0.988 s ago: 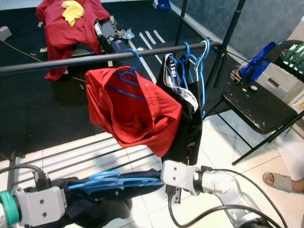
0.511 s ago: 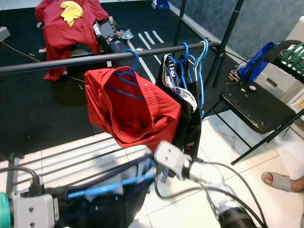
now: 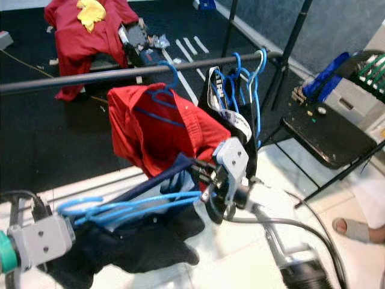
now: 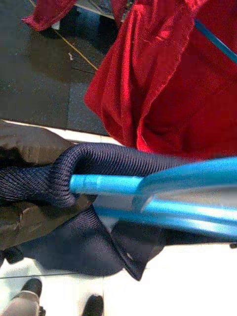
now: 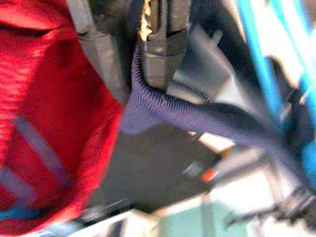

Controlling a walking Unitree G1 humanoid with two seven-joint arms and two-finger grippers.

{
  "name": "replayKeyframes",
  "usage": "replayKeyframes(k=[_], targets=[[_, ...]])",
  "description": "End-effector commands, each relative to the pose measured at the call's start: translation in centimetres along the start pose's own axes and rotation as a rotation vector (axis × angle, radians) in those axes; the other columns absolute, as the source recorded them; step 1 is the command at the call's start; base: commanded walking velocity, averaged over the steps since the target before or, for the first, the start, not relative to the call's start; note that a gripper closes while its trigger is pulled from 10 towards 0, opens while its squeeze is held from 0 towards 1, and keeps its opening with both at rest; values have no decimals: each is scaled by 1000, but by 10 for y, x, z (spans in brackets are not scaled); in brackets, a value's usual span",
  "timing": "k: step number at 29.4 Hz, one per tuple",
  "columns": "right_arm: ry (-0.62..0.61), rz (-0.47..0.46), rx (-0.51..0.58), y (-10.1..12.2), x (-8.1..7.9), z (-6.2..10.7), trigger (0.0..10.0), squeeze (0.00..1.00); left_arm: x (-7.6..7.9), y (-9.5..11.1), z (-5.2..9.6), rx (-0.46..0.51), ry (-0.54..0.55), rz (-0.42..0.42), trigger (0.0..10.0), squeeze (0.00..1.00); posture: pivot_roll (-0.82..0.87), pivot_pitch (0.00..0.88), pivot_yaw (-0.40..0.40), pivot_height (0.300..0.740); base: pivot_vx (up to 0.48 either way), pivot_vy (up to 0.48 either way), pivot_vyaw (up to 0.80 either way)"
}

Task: Hang hanger

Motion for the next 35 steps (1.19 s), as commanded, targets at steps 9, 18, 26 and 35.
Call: replayKeyframes(k=[9,18,26,35], targets=[[52,119,-300,-45,-3,17,10000,0,9,23,-8,114,-29,18,10000,0,-27,124,38,740,0,0,0],[-144,31,-185,-30,20,21,10000,0,6,25,-5,112,-14,55,10000,0,-15,128,43,740,0,0,0],[-542,-65,120,10,70,30,10000,0,12,18,-9,23,16,159,10000,0,-10,132,49,740,0,0,0],[-644,-96,357,67,97,62,10000,0,16,-5,-13,-132,13,164,10000,0,-21,134,61,740,0,0,0]])
Point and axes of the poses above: a point about 5 cm out from each wrist's last joint towards the gripper, its own z axis pointing back from the gripper into the wrist, its own y axis along the axis of the wrist's last joint, x = y × z, the point moved 3 cm from there along -z, pointing out of the wrist towards the gripper
